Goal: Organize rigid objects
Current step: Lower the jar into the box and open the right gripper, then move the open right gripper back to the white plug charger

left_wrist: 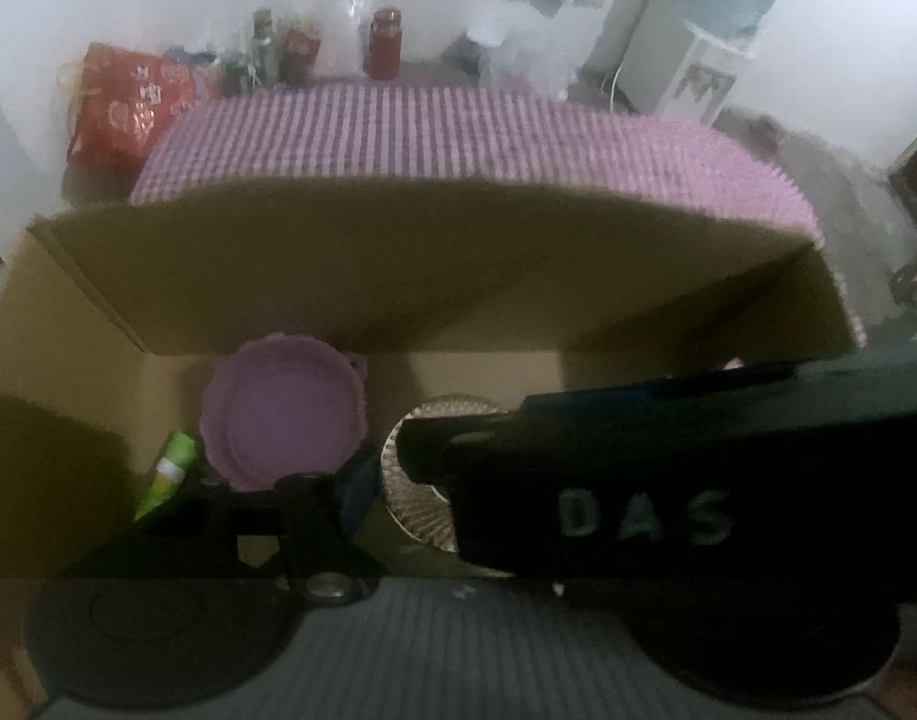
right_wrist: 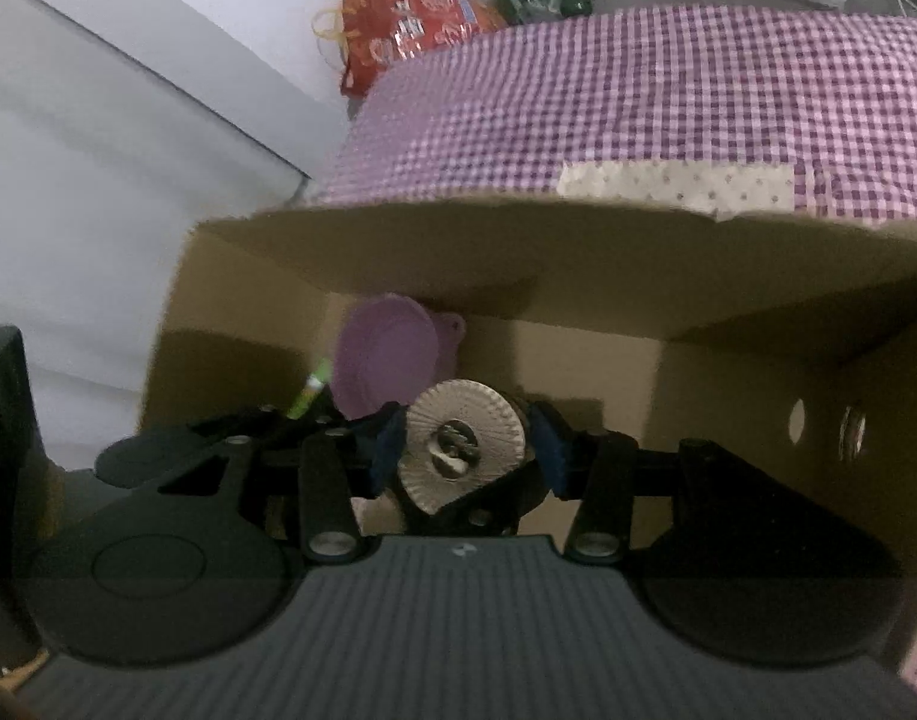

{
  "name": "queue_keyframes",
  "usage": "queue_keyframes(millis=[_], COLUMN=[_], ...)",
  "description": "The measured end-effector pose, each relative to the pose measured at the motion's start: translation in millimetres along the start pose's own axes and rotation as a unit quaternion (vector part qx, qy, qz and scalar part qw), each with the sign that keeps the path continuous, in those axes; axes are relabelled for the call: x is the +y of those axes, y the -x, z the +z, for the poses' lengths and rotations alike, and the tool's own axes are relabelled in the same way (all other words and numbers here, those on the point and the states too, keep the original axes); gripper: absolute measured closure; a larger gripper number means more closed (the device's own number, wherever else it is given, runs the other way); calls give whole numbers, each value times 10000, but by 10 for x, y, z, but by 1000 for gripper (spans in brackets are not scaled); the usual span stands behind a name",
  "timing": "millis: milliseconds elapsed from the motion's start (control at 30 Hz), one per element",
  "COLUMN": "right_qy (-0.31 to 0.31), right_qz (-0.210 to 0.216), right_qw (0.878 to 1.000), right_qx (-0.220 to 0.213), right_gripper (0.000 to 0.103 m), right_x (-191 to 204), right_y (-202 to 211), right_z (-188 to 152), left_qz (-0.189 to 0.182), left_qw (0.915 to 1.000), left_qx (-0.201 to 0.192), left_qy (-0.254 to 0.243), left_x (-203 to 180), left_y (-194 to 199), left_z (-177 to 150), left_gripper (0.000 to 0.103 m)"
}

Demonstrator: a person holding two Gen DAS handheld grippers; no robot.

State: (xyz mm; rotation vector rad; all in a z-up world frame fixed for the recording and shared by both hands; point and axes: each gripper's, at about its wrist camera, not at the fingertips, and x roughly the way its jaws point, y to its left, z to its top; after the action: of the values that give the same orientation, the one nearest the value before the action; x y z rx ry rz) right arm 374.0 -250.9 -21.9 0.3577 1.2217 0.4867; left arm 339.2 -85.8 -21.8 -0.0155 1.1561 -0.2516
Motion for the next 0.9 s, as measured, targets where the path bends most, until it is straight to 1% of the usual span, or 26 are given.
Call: queue_keyframes(millis=[33,67,133,167,267,300,367,400,433,533,633,700,800,900], right_qy=[-7,-13,29,81,173,195,281,337,375,391,287,213,49,-98], right_qz=[27,49,92,131,371,470,642,681,702,919,1239,1361,1395,1377], right_qw=[10000,9998,9992,9983,9935,9907,9842,9814,9787,9713,9665,9651,9660,9696], right_qx=[-78,-176,-397,-568,-1065,-1260,-1625,-1761,-1891,-2158,-2231,-2228,-2176,-2021], right_gripper=[51,48,47,46,44,43,42,41,41,40,40,40,40,40], right_x=[18,43,94,131,199,213,228,232,233,213,149,124,104,125], right_y=[67,154,351,501,941,1111,1435,1564,1679,1954,2040,1982,1757,1464], right_z=[-7,-22,-82,-146,-388,-507,-781,-909,-1040,-1477,-1887,-2130,-2431,-2604], left_qz=[-34,-46,-82,-162,-658,-742,-827,-864,-912,-993,-817,-654,-490,-485], left_qw=[9999,9997,9987,9981,9938,9925,9894,9878,9856,9796,9764,9768,9789,9836], left_qx=[-115,-227,-503,-590,-848,-924,-1172,-1286,-1424,-1745,-1993,-2033,-1983,-1730], left_qy=[9,13,32,74,279,291,225,141,65,-93,-173,-164,-79,160], left_x=[-5,-20,-26,-17,41,51,66,63,66,78,71,43,34,86], left_y=[86,168,413,531,970,1096,1407,1543,1686,1930,1944,1844,1617,1343], left_z=[-6,-16,-76,-112,-299,-369,-579,-697,-845,-1329,-1801,-2078,-2390,-2558], left_gripper=[27,25,24,24,24,24,22,19,18,15,15,15,15,15])
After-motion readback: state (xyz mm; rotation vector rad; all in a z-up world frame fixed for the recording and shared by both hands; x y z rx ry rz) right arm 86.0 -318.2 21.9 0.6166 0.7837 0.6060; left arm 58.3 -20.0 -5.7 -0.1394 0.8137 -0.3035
